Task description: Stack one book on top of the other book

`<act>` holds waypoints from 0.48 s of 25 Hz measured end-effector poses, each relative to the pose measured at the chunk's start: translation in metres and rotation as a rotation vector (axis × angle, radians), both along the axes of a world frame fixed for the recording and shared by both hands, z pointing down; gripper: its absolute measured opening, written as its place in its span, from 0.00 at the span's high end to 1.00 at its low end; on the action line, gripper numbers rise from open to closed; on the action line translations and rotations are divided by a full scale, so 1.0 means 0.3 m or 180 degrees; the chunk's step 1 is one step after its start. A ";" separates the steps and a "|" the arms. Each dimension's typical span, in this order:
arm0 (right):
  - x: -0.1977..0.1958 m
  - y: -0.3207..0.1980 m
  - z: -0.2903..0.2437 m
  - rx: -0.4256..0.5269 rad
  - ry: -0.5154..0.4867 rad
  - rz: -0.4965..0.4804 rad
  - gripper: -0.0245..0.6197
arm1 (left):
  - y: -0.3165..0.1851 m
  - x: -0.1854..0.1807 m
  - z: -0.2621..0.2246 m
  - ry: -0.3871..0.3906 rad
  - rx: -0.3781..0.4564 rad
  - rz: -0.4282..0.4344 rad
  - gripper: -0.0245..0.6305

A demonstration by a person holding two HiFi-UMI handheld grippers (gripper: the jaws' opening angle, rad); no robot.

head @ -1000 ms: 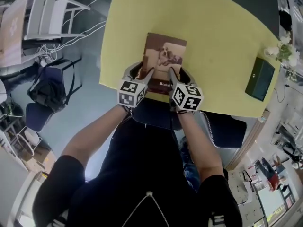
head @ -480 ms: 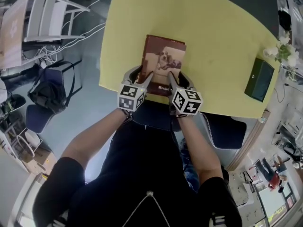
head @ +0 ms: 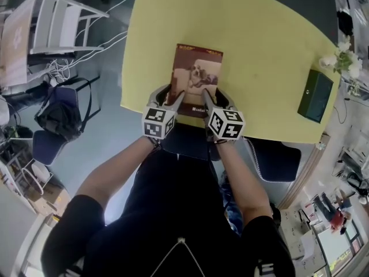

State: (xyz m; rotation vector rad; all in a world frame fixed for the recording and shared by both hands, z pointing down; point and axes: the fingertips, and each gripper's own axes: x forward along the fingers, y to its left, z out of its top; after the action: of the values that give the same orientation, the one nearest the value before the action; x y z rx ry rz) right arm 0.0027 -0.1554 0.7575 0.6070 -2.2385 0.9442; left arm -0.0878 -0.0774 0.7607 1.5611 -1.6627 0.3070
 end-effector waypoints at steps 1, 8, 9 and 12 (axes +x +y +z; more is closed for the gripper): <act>0.001 -0.001 0.000 -0.0003 -0.0002 0.0005 0.69 | -0.003 0.000 0.000 -0.0002 -0.0002 0.0010 0.62; 0.005 0.000 0.001 -0.0004 -0.0005 0.0025 0.69 | -0.009 0.000 0.000 -0.0025 0.0007 0.0059 0.62; 0.006 -0.001 0.002 -0.0004 -0.0005 0.0022 0.69 | -0.010 0.001 0.000 -0.0028 0.0008 0.0059 0.62; 0.005 0.000 0.001 -0.0014 -0.0030 0.0005 0.69 | -0.012 0.000 -0.001 -0.0043 0.0013 0.0070 0.62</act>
State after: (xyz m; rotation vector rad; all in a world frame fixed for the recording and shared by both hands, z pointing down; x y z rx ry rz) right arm 0.0042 -0.1554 0.7579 0.6036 -2.2440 0.9544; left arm -0.0879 -0.0809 0.7605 1.5844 -1.6584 0.3267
